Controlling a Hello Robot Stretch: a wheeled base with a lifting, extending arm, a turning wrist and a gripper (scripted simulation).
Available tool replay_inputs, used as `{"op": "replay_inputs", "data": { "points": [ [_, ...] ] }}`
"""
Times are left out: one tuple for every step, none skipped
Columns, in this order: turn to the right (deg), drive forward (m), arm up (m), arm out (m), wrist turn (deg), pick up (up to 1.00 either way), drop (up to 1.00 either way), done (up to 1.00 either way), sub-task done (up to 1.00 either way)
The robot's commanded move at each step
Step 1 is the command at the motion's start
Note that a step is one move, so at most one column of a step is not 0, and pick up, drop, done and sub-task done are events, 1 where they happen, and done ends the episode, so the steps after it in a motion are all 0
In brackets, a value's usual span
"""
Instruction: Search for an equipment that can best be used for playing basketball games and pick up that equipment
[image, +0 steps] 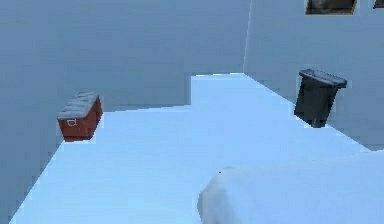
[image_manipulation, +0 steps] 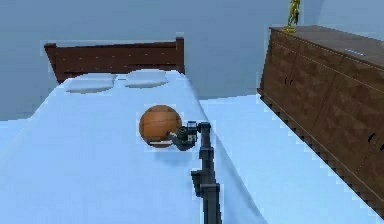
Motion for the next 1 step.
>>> {"op": "replay_inputs", "data": {
  "points": [
    [0.0, 0.00, 0.00, 0.00, 0.0, 0.00, 0.00, 1.00, 0.00]
  ]
}}
